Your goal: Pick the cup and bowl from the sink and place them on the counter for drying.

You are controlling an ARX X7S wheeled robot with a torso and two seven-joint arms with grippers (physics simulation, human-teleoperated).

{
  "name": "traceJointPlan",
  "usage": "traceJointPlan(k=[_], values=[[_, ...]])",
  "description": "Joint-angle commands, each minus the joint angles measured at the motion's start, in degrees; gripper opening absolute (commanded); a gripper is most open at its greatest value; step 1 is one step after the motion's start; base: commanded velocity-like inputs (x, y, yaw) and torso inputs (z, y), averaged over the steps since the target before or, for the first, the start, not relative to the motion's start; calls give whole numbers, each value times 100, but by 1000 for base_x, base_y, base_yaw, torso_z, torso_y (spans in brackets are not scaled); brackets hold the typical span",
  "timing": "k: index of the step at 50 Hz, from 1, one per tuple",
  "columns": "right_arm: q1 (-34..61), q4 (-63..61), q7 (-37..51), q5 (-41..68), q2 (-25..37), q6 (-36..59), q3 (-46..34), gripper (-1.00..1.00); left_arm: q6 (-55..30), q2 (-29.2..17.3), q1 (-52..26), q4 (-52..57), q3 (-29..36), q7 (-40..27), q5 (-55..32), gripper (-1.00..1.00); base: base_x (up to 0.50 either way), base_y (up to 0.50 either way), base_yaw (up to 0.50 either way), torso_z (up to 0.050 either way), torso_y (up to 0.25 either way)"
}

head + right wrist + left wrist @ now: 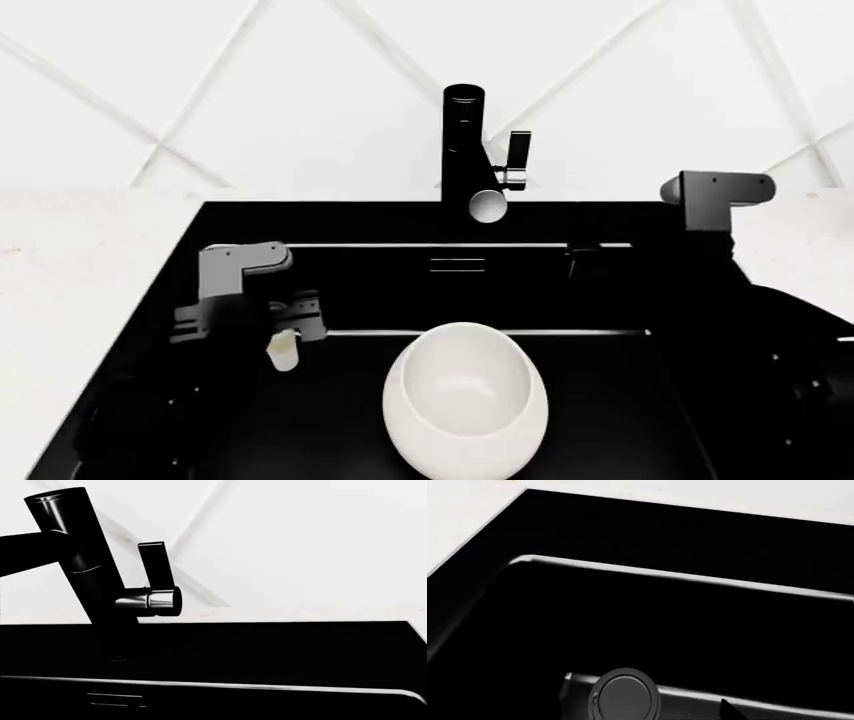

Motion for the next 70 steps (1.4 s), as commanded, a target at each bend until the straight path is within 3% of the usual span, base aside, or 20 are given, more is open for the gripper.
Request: traceJointPlan(k=[1, 19, 34, 49, 50, 57, 66, 70], values=[[-36, 53, -18, 0, -12, -56, -24, 100, 369, 26, -135, -720, 178, 234, 198, 100, 0, 0, 0, 0, 0], [-167, -50, 42, 141, -36, 16, 55, 100, 1589, 286, -648, -2703, 391, 726, 633, 100, 0, 0, 0, 0, 0], [-265, -159, 45, 194, -1, -23, 87, 100, 3242, 823, -1748, -5961, 742, 1479, 1155, 100, 0, 0, 0, 0, 0], [-270, -162, 59, 274, -24, -25, 134, 100, 3185, 898, -1768, -6061, 449, 1429, 1394, 100, 0, 0, 0, 0, 0], [-270, -156, 52, 270, -25, -42, 131, 100, 3203, 903, -1758, -6003, 505, 1451, 1449, -100, 0, 0, 0, 0, 0], [-301, -110, 26, 266, -40, -109, 123, 100, 2666, 660, -1327, -4809, 352, 1129, 1270, -100, 0, 0, 0, 0, 0], [-281, -168, 59, 297, 2, -67, 136, 100, 540, 60, -99, -962, 43, 394, 534, -100, 0, 0, 0, 0, 0], [-277, -123, 32, 288, 3, -90, 112, 100, -304, -25, 218, 152, -209, 40, 121, -100, 0, 0, 0, 0, 0]])
